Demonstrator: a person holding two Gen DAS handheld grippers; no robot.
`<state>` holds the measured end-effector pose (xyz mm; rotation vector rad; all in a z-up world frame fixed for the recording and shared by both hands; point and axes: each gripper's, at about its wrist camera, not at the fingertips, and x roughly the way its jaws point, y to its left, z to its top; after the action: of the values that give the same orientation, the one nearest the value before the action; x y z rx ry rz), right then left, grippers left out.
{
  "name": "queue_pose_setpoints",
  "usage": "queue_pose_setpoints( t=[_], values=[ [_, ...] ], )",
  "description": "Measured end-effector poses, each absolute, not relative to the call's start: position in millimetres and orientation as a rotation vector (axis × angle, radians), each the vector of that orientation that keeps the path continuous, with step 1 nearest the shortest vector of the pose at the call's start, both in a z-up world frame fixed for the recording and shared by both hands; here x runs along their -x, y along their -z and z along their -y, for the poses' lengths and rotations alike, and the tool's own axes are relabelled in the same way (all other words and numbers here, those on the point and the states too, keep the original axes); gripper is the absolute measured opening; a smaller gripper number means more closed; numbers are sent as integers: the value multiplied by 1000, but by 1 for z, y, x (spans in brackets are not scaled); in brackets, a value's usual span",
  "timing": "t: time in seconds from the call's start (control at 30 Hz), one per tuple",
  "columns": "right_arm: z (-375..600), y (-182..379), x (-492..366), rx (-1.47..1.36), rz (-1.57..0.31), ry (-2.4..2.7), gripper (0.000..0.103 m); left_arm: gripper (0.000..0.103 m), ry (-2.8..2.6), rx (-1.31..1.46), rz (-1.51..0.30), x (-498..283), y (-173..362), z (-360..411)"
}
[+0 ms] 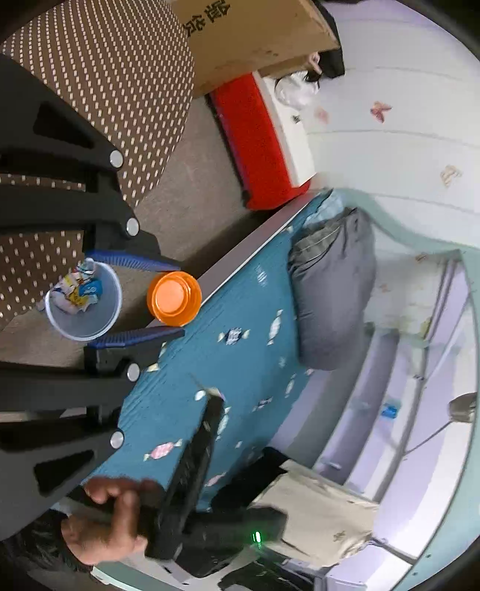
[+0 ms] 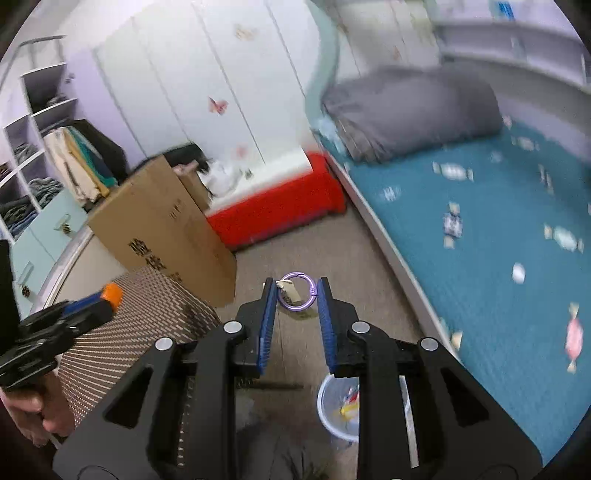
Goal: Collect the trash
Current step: 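Carry both items to the wastebasket and open both tools to drop them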
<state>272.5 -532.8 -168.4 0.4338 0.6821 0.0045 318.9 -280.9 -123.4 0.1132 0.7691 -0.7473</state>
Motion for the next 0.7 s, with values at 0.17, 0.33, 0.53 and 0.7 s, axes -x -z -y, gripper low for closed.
queue_pose_setpoints(
  t=[0.17,0.33,0.53,0.7],
  values=[
    [550,243,-291,-562,-840,-17,62,29,762,-163,-839,-323,151,309],
    [567,300,-293,-648,-950,28,65,29,771,-221,-921,-329,184,339],
    [589,293,-267,-680,-896,67,72,29,788,-292,-993,-334,216,366],
    [606,280,-249,-683,-859,108,77,30,808,-335,-1039,-338,233,386]
  ],
)
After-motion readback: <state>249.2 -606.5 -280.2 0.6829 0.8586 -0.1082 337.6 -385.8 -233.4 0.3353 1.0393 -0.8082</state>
